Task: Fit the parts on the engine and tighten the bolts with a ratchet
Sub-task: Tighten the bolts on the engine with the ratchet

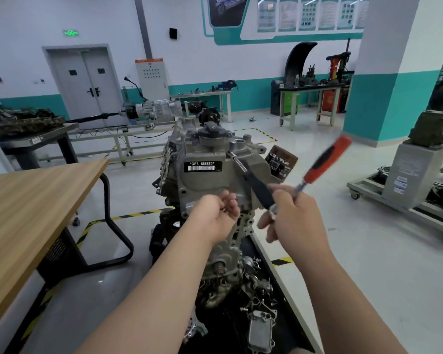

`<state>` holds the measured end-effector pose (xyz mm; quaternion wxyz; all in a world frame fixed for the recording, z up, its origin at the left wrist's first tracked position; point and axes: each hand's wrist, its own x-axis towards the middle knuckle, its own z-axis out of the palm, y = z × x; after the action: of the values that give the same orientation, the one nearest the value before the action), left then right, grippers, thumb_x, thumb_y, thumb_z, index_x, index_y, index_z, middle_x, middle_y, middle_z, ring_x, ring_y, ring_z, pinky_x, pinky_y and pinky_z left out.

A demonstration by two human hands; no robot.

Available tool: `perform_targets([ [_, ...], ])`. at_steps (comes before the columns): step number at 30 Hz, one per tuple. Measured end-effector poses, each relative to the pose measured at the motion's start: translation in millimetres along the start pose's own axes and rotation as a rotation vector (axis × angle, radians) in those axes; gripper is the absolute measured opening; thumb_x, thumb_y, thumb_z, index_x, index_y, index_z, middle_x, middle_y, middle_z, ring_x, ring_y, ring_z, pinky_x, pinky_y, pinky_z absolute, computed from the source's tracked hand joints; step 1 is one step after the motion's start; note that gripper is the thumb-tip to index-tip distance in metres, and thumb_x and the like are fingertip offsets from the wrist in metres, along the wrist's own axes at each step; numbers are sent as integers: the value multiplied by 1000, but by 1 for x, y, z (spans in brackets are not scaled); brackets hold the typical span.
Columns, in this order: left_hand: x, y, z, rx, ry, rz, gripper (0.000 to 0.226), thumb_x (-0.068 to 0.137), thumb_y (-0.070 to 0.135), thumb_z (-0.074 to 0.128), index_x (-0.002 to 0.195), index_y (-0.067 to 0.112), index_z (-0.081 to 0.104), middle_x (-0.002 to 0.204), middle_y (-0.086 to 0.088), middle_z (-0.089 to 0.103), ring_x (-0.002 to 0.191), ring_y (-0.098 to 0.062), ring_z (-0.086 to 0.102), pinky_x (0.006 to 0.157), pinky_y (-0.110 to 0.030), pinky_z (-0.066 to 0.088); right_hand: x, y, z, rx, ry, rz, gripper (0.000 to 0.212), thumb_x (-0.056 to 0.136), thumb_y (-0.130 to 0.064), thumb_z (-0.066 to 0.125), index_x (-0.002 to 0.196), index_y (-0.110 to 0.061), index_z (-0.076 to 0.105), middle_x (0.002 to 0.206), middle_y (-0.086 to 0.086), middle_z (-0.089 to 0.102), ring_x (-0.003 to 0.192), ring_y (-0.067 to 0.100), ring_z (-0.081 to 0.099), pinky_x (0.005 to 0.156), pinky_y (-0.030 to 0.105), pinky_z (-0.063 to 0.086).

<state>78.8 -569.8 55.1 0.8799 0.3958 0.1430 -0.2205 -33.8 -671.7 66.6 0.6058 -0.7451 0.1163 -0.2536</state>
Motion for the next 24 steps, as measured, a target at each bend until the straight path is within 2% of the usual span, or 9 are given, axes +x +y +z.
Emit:
perform_targets([
  [2,5,-11,-28,-23,39,-9,37,93,-10,19,91,2,53,82,-13,59,67,-19,57,55,-29,46,-20,25,-18,89,-2,99,31,95,-19,36,96,-28,66,54,10,65,37,18,49,39,27,40],
  [6,10,-32,-68,-85,61,5,21,103,0,32,94,1,51,87,-19,64,81,-25,67,59,-35,53,-50,69,-39,133,-46,271,31,91,-21,43,83,-18,73,51,16,57,36,22,42,40,27,37],
  [7,12,-38,-74,-99,61,4,19,104,2,34,94,1,51,85,-18,65,80,-24,68,59,-36,53,-56,77,-41,112,-60,291,31,90,-24,45,82,-17,74,50,16,57,36,22,41,41,27,37],
  [11,13,-61,-83,-127,15,-33,19,104,9,37,95,2,53,68,-13,71,55,-20,71,45,-28,56,-72,99,-44,31,-109,326,31,90,-26,48,77,-18,74,48,17,56,35,23,38,39,24,36],
  [13,19,-70,-85,-89,1,-46,23,105,11,36,97,2,56,66,-8,72,55,-17,71,46,-25,56,-74,107,-44,3,-125,330,32,90,-26,48,72,-18,73,47,17,54,35,22,38,40,25,36],
  [17,31,-77,-85,-58,-8,-55,30,105,12,37,88,1,60,65,-7,71,54,-14,70,50,-23,56,-64,118,-48,-53,-131,319,33,88,-25,47,67,-23,72,47,14,53,36,21,40,41,27,37],
  [24,68,-88,-77,-23,29,-56,23,104,10,39,91,3,57,60,-5,70,52,-14,70,45,-22,56,-21,147,-43,-93,-174,308,38,92,-21,40,72,-32,71,46,10,54,36,19,40,39,22,35],
])
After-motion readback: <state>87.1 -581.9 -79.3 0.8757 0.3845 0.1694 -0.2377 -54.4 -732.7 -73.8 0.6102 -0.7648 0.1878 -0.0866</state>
